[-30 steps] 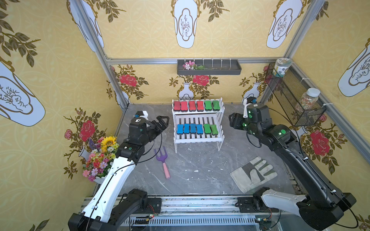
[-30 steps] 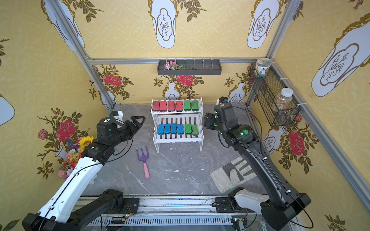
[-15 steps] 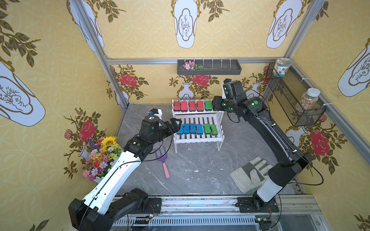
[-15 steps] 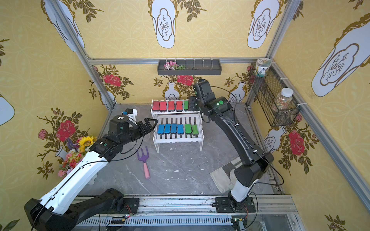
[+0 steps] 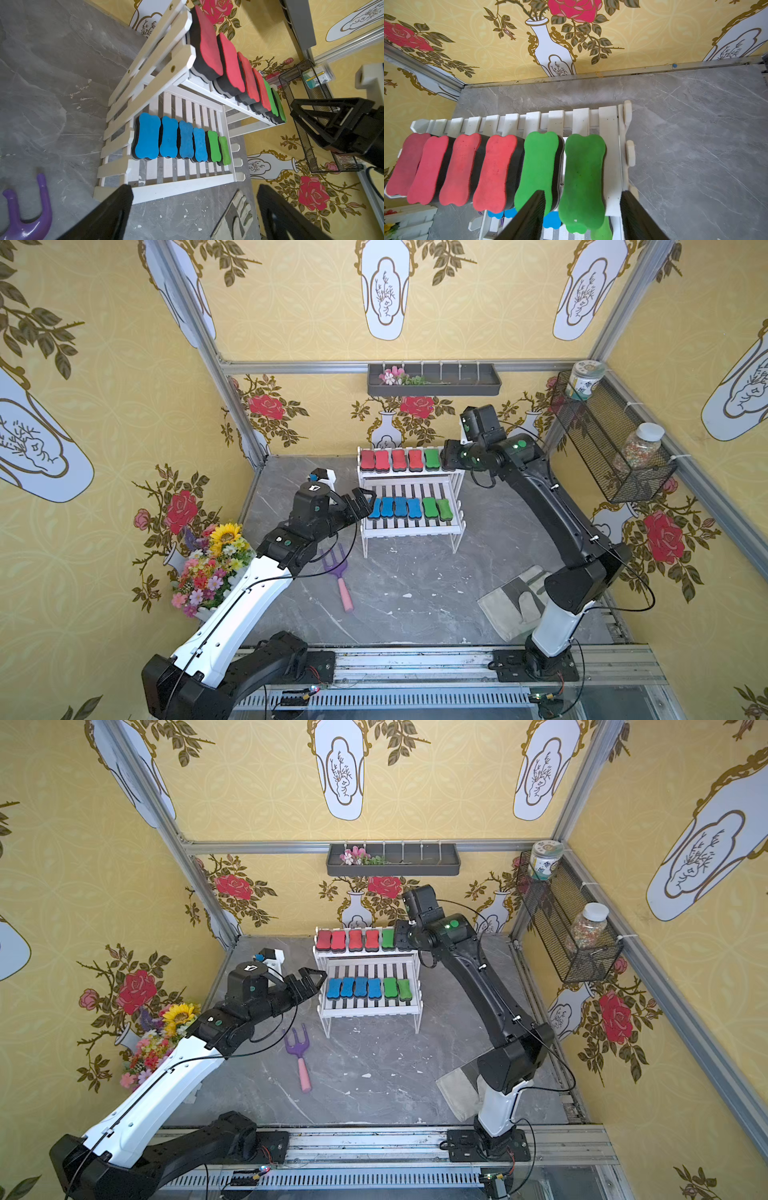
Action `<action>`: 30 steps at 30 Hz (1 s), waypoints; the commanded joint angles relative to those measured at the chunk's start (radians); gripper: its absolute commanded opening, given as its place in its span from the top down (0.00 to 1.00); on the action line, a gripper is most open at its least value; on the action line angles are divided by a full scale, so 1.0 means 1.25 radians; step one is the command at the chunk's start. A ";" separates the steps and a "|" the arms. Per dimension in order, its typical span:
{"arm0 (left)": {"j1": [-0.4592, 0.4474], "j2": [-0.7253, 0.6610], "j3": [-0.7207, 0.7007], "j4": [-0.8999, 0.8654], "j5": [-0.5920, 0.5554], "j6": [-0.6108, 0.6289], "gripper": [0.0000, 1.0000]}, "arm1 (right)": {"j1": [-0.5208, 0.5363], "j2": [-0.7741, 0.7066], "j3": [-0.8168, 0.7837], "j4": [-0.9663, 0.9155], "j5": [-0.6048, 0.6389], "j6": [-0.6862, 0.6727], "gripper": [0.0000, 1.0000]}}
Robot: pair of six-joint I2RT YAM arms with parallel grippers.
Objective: Remove the whiteboard erasers from the shelf
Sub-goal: Pick up the whiteboard eraser from the shelf.
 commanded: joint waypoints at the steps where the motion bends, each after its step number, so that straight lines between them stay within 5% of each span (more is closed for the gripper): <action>1: 0.000 0.001 -0.006 0.006 -0.004 0.009 0.00 | 0.000 0.014 0.009 0.012 0.000 0.002 0.38; 30: 0.001 -0.009 -0.011 -0.001 -0.001 0.006 0.00 | 0.017 0.074 0.058 -0.032 0.069 -0.013 0.53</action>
